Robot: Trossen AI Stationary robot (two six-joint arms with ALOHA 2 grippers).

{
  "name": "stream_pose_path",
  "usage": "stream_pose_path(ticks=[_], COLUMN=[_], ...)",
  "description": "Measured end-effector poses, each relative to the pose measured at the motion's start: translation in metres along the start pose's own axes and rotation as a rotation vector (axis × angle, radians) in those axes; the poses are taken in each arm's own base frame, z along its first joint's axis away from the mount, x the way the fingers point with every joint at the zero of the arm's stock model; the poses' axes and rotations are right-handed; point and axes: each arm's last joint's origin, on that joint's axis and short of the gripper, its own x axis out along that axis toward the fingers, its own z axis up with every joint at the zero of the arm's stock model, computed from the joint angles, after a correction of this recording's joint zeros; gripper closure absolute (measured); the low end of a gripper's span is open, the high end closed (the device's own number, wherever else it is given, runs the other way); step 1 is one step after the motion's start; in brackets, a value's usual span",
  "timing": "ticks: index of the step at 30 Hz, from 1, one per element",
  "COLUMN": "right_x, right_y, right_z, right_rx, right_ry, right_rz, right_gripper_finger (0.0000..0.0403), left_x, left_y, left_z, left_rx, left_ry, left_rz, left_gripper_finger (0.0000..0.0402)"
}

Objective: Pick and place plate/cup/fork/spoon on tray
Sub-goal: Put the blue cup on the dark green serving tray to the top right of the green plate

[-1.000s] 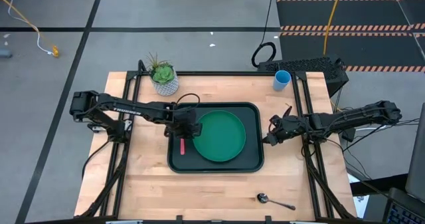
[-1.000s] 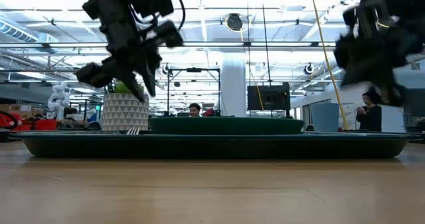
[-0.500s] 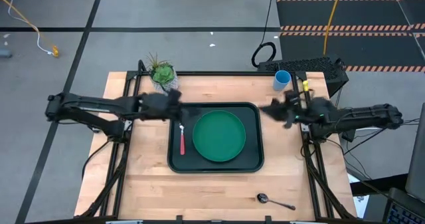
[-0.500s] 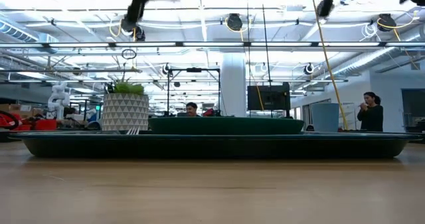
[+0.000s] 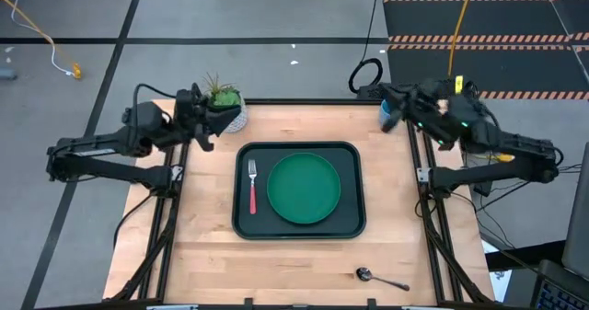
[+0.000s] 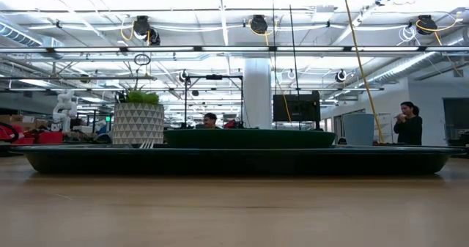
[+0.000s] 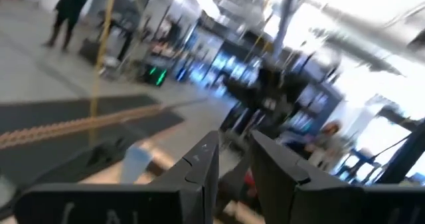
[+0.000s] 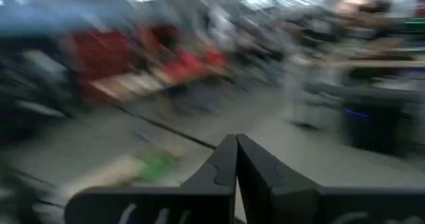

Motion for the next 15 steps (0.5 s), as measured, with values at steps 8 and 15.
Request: stream_pose_path(ticks=[8, 15], right_x=[0.048, 0.092], right_y=[-0.005, -0.033], right_z=[-0.002, -0.025], right_rx=[-0.152, -0.104], right_ry=[0.437, 0.833], right_rz=[-0.193, -0.27], right_gripper_finger=[0.0393, 0.0344], left_x=[-0.012, -0.008], left_y=[0.013, 0.013], left_z=[-0.008, -0.012], left_rx=[0.036, 0.029], left_ry=[0.152, 0.183], left_rz=[0.092, 0.077], left_gripper_finger=[0.0316, 0.0316])
